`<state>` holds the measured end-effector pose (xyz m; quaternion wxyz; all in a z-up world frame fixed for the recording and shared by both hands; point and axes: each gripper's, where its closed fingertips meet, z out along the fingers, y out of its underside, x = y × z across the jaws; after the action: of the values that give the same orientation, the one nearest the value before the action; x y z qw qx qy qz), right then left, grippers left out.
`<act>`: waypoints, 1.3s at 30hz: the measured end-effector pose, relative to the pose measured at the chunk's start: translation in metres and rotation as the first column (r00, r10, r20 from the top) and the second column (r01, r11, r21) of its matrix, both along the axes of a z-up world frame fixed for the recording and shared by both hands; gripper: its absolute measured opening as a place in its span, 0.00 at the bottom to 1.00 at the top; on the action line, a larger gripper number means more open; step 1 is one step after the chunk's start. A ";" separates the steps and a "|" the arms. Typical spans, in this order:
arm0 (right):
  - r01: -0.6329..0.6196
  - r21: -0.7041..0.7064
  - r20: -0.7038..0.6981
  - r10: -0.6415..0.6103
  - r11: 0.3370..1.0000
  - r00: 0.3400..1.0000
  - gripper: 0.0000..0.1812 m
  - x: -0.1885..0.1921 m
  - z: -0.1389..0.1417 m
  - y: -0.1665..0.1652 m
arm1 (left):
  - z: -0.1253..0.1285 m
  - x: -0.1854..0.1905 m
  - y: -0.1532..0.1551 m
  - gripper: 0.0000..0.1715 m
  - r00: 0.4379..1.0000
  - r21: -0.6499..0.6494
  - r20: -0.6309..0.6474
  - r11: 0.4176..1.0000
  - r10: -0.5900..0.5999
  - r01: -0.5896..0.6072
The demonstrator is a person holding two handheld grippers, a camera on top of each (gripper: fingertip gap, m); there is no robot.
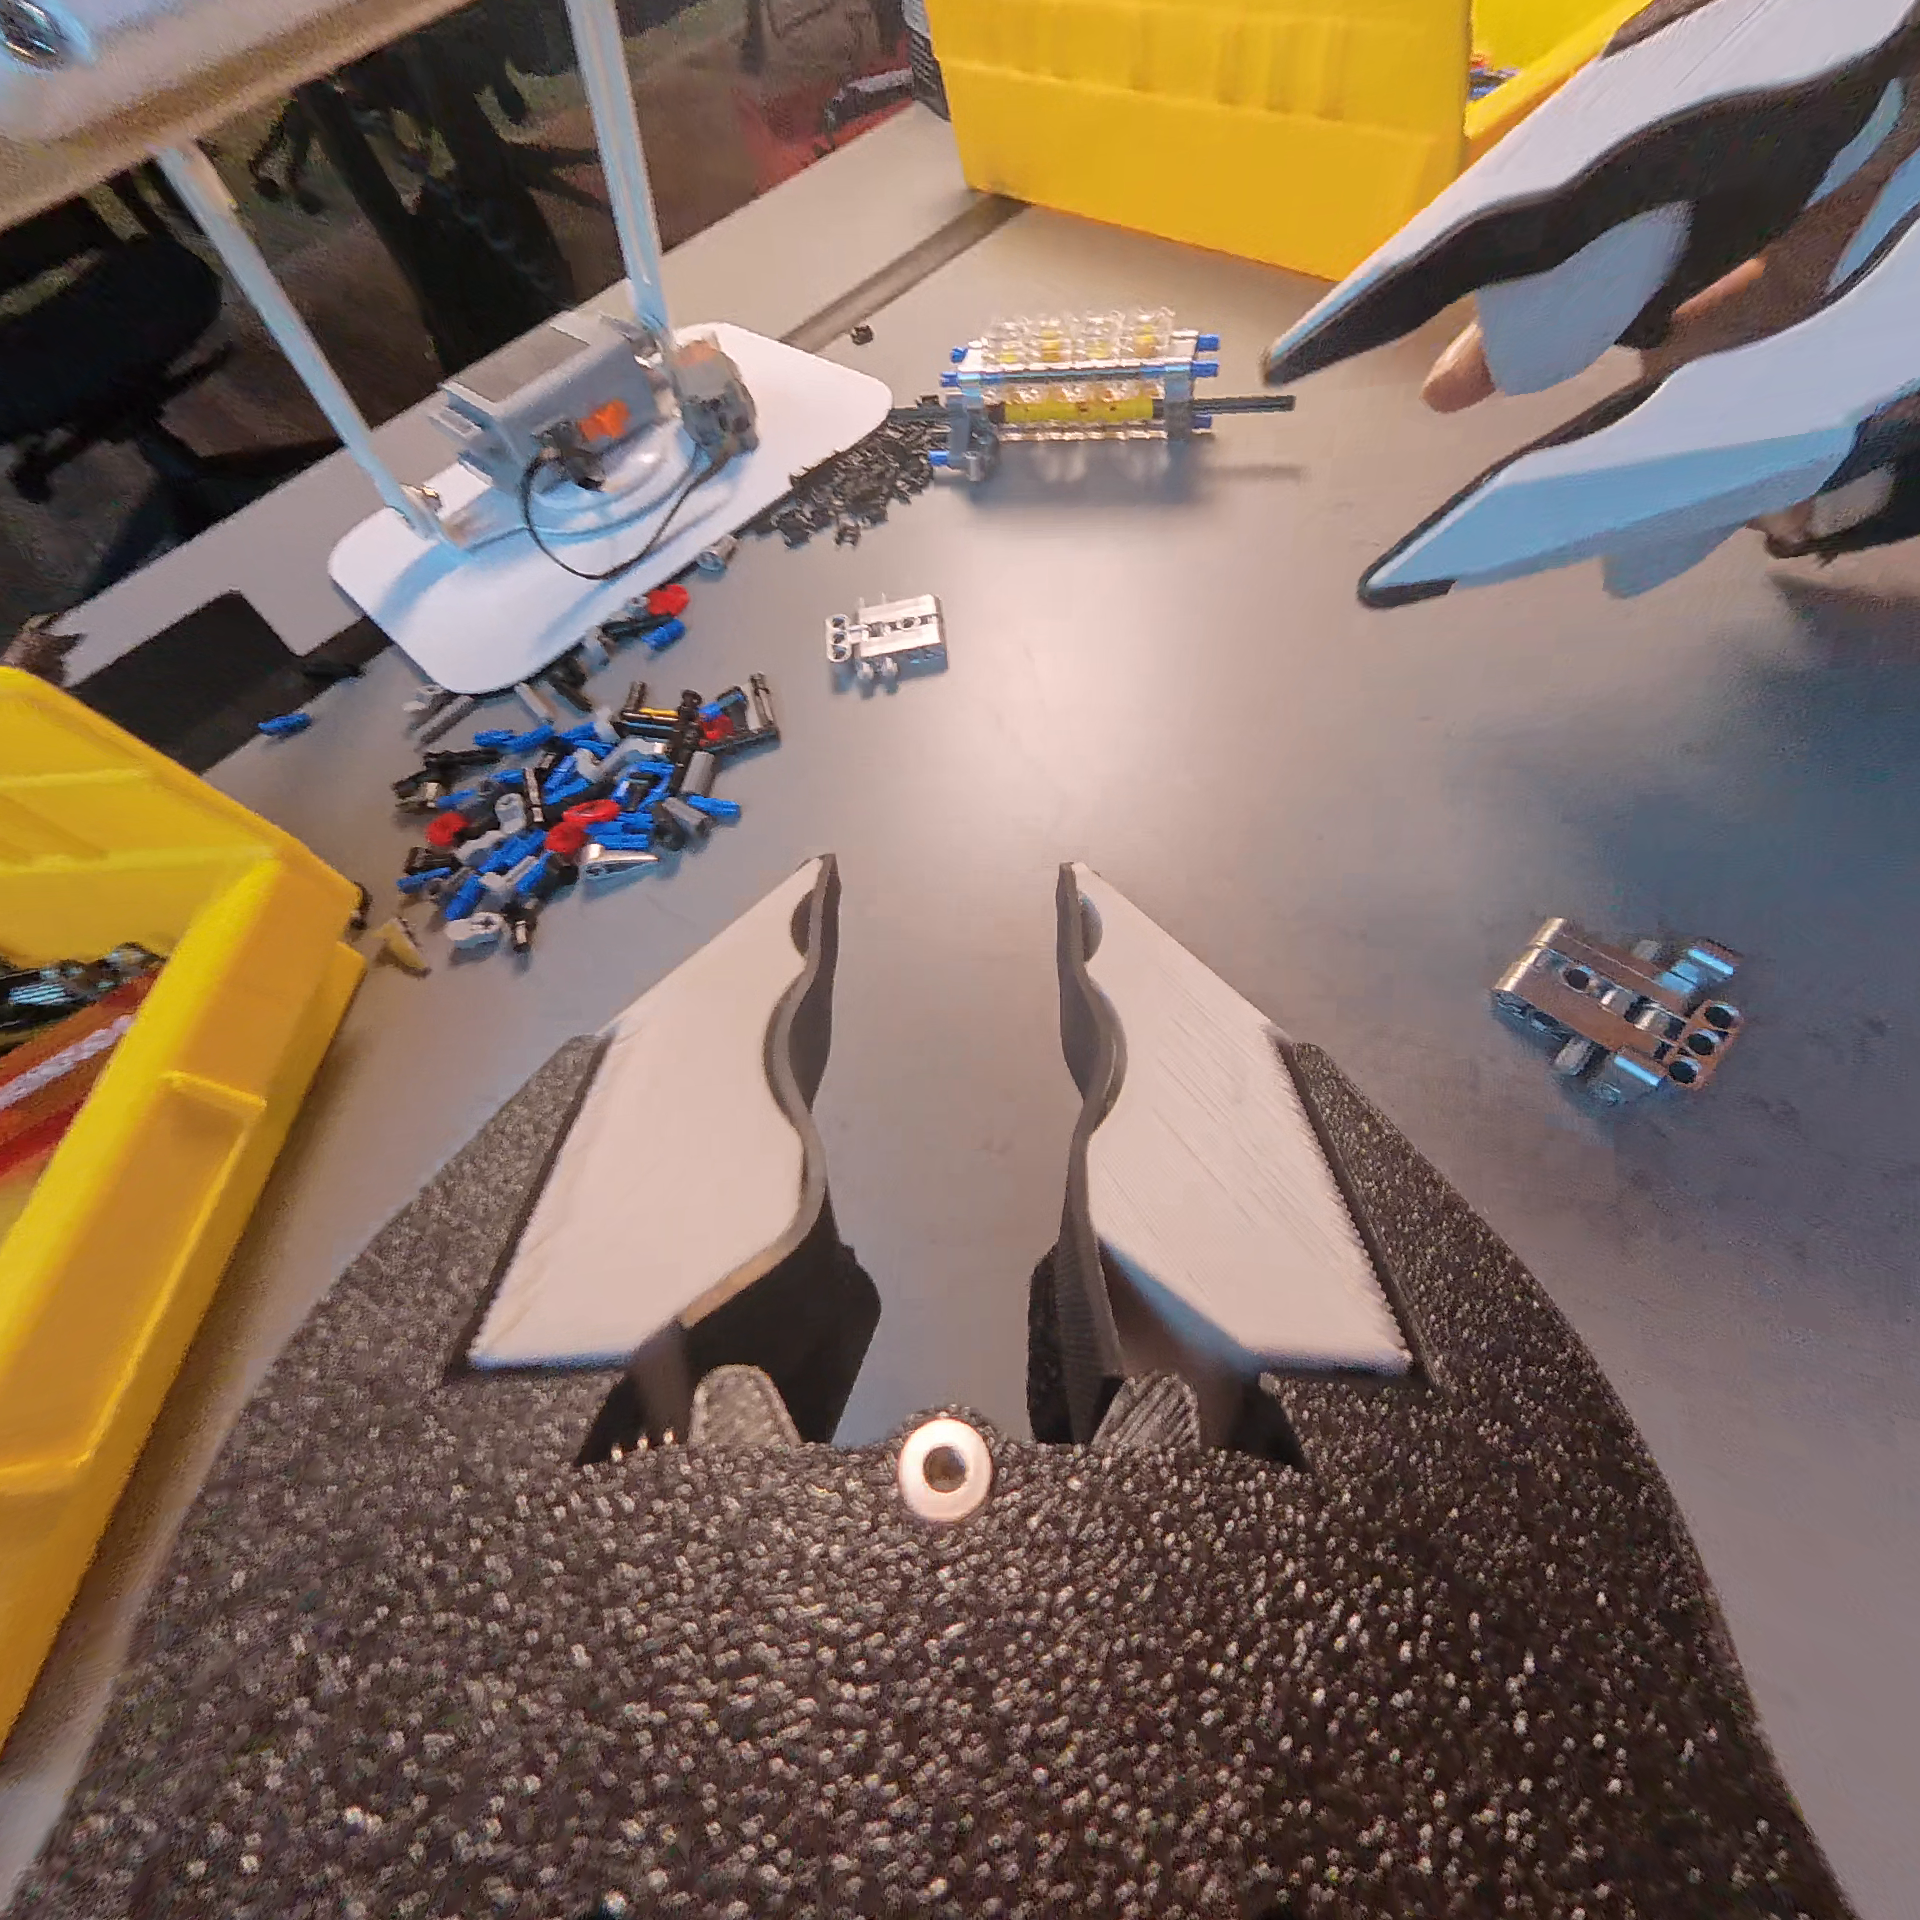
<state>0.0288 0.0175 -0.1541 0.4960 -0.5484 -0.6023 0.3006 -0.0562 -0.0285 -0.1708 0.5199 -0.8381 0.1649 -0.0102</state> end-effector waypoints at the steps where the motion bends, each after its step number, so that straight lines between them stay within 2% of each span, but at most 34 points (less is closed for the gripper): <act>1: 0.027 -0.018 -0.027 -0.027 0.999 0.999 0.31 0.003 0.007 0.006 | 0.005 -0.005 -0.002 0.25 1.000 0.013 -0.016 1.000 0.024 -0.024; 6: 0.117 -0.013 -0.063 -0.117 0.993 0.991 0.43 0.030 0.034 0.019 | 0.040 -0.031 -0.021 0.32 0.986 0.101 -0.002 0.981 0.166 -0.165; 12: 0.204 -0.028 -0.075 -0.206 0.979 0.976 0.49 0.073 0.044 0.001 | 0.054 -0.038 -0.065 0.39 0.957 0.139 0.136 0.951 0.258 -0.276; 17: 0.272 -0.083 -0.041 -0.276 0.959 0.960 0.53 0.112 0.037 -0.026 | 0.050 -0.020 -0.106 0.43 0.941 0.103 0.209 0.951 0.268 -0.293; 20: 0.303 -0.102 -0.020 -0.307 0.948 0.952 0.56 0.133 0.033 -0.047 | 0.038 -0.007 -0.131 0.48 0.938 0.055 0.222 0.957 0.266 -0.284; 27: 0.360 -0.127 0.029 -0.360 0.924 0.933 0.61 0.177 0.016 -0.084 | 0.018 0.029 -0.176 0.51 0.946 0.043 0.223 0.967 0.237 -0.252; 32: 0.365 -0.158 0.039 -0.363 0.918 0.931 0.61 0.185 0.005 -0.090 | 0.001 0.033 -0.183 0.51 0.940 0.013 0.217 0.962 0.263 -0.272; 36: 0.340 -0.157 0.022 -0.340 0.927 0.940 0.60 0.169 0.012 -0.089 | 0.011 0.035 -0.176 0.49 0.941 0.048 0.208 0.958 0.266 -0.282; 39: 0.328 -0.163 0.049 -0.324 0.931 0.945 0.60 0.157 0.007 -0.089 | 0.013 0.043 -0.169 0.49 0.939 0.052 0.230 0.960 0.256 -0.274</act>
<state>0.1853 -0.0713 -0.1475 0.4844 -0.6840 -0.4806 0.2581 -0.0135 -0.1978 -0.1578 0.5659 -0.8240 -0.0081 -0.0261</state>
